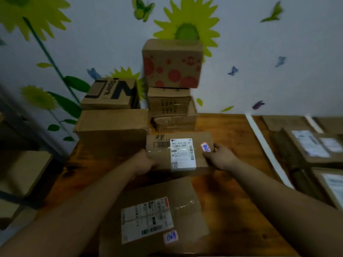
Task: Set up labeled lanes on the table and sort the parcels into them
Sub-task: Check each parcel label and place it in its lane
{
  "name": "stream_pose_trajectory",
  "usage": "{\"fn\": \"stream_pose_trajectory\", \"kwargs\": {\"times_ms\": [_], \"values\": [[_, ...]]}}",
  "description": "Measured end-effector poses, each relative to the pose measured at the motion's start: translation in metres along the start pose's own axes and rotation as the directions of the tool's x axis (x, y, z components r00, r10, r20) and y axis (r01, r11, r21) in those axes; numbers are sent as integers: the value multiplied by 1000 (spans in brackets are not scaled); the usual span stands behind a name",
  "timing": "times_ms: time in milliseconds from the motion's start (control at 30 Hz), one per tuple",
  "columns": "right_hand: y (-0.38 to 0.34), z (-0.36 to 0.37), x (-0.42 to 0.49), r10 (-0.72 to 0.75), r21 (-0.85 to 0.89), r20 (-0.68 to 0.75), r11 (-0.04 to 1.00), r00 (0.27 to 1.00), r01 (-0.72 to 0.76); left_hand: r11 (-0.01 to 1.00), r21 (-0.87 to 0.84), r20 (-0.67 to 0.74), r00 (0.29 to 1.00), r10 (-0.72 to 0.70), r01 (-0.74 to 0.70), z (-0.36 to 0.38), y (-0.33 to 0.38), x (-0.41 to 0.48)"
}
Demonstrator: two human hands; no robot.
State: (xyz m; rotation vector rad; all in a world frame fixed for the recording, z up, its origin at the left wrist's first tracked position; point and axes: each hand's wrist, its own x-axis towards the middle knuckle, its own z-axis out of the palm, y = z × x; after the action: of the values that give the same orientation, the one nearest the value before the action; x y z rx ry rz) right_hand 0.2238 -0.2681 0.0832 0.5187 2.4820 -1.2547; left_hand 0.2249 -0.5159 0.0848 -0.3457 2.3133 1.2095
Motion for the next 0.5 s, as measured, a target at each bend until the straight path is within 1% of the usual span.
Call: {"fn": "stream_pose_trajectory", "kwargs": {"times_ms": [67,167,233,300,400,500], "values": [[8,-19,-18,-20,84,-83,996,996,27,998,-39,4,999,42,-42,8,15,-8],[14,-44,-47,-80,189,-186,975,979,115,979,-112,-39,985,166,-169,15,36,-20],[15,-61,-65,-136,224,-276,954,951,201,943,-160,-99,955,280,-293,19,52,-35],[14,-78,-80,-195,240,-356,926,914,291,899,-215,-149,923,356,-381,25,66,-50],[14,-105,-99,-250,214,-450,902,857,376,838,-264,-224,875,429,-478,34,89,-75],[17,-137,-115,-295,262,-480,851,826,456,785,-256,-316,816,484,-564,47,112,-106]]}}
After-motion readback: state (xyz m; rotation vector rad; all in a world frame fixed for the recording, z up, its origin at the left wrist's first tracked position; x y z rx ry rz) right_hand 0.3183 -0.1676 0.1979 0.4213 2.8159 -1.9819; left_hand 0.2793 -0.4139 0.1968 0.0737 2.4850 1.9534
